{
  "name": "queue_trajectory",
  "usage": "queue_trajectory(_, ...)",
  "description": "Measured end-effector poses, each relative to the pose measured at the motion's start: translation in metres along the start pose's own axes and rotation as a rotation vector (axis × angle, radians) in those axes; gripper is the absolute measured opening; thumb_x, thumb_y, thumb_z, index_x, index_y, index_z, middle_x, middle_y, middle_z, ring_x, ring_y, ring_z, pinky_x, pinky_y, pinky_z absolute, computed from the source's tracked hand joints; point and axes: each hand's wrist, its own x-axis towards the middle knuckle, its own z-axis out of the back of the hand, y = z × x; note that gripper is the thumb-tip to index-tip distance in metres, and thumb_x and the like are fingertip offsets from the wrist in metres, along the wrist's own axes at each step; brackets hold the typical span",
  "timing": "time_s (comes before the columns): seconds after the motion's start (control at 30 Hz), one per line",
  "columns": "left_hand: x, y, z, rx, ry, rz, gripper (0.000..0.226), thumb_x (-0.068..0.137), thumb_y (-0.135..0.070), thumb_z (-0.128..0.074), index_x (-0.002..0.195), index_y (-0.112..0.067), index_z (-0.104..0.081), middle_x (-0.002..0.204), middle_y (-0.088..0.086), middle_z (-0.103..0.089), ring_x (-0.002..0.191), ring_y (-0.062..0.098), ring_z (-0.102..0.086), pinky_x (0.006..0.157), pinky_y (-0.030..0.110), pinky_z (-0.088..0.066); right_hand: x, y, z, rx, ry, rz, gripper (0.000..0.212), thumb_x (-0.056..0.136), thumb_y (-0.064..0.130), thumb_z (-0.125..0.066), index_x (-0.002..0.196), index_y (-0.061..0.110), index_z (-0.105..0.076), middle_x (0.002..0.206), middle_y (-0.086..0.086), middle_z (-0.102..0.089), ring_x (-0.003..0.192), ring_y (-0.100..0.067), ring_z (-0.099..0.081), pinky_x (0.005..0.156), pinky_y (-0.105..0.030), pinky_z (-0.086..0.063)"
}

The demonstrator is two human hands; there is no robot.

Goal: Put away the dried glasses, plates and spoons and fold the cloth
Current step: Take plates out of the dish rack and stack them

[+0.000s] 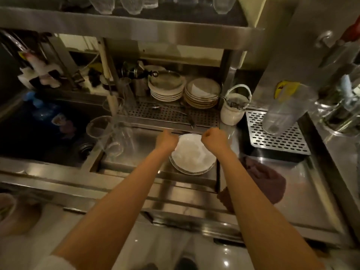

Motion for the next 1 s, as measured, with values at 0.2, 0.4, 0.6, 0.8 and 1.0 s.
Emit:
queue_trajectory(0.2, 0.021, 0.022, -0.019, 0.187, -0.049, 0.082, 0.043, 0.088, -0.018, -0.053, 0.127, 0.001, -0.048, 0.130, 0.020, -0.051, 0.117, 0.035, -0.050, 0.091, 0.037, -0.043, 0.023, -0.030, -0.031, -0.101, 0.036, -0.032, 0.040, 0.086, 0.016, -0.055, 0.124, 0.006, -0.052, 0.128, -0.018, -0.051, 0.119, -0.032, -0.045, 0.095, -0.035, -0.039)
queue_trajectory(0.4, 0.035, 0.038, -0.032, 0.136, 0.007, 0.133, 0.052, 0.088, -0.018, -0.057, 0.133, -0.001, -0.036, 0.134, 0.020, -0.045, 0.119, 0.036, -0.047, 0.098, 0.042, -0.044, 0.033, -0.043, -0.047, -0.081, 0.091, -0.067, 0.041, 0.089, 0.014, -0.052, 0.128, 0.000, -0.045, 0.131, -0.023, -0.045, 0.118, -0.035, -0.046, 0.097, -0.034, -0.039)
queue_trajectory(0.6, 0.045, 0.044, -0.040, 0.149, 0.006, 0.077, 0.048, 0.087, -0.020, -0.059, 0.128, -0.002, -0.041, 0.129, 0.017, -0.051, 0.115, 0.034, -0.051, 0.085, 0.034, -0.043, 0.040, -0.045, -0.054, -0.090, 0.105, -0.088, 0.043, 0.092, 0.010, -0.045, 0.134, 0.000, -0.038, 0.137, -0.022, -0.035, 0.120, -0.034, -0.043, 0.099, -0.034, -0.037)
queue_trajectory(0.8, 0.052, 0.052, -0.039, 0.113, 0.014, 0.074, 0.046, 0.089, -0.021, -0.056, 0.128, -0.004, -0.037, 0.128, 0.017, -0.050, 0.114, 0.035, -0.051, 0.083, 0.037, -0.044, 0.040, -0.044, -0.060, -0.011, 0.122, -0.152, 0.044, 0.094, 0.019, -0.046, 0.132, -0.003, -0.039, 0.138, -0.020, -0.034, 0.117, -0.031, -0.046, 0.097, -0.033, -0.039)
queue_trajectory(1.0, 0.055, 0.054, -0.037, 0.080, 0.015, 0.093, 0.047, 0.089, -0.019, -0.057, 0.128, -0.004, -0.037, 0.129, 0.017, -0.050, 0.115, 0.035, -0.051, 0.088, 0.041, -0.044, 0.041, -0.043, -0.063, 0.080, 0.156, -0.237, 0.053, 0.092, 0.027, -0.052, 0.133, -0.003, -0.035, 0.134, -0.020, -0.038, 0.118, -0.033, -0.046, 0.097, -0.038, -0.041)
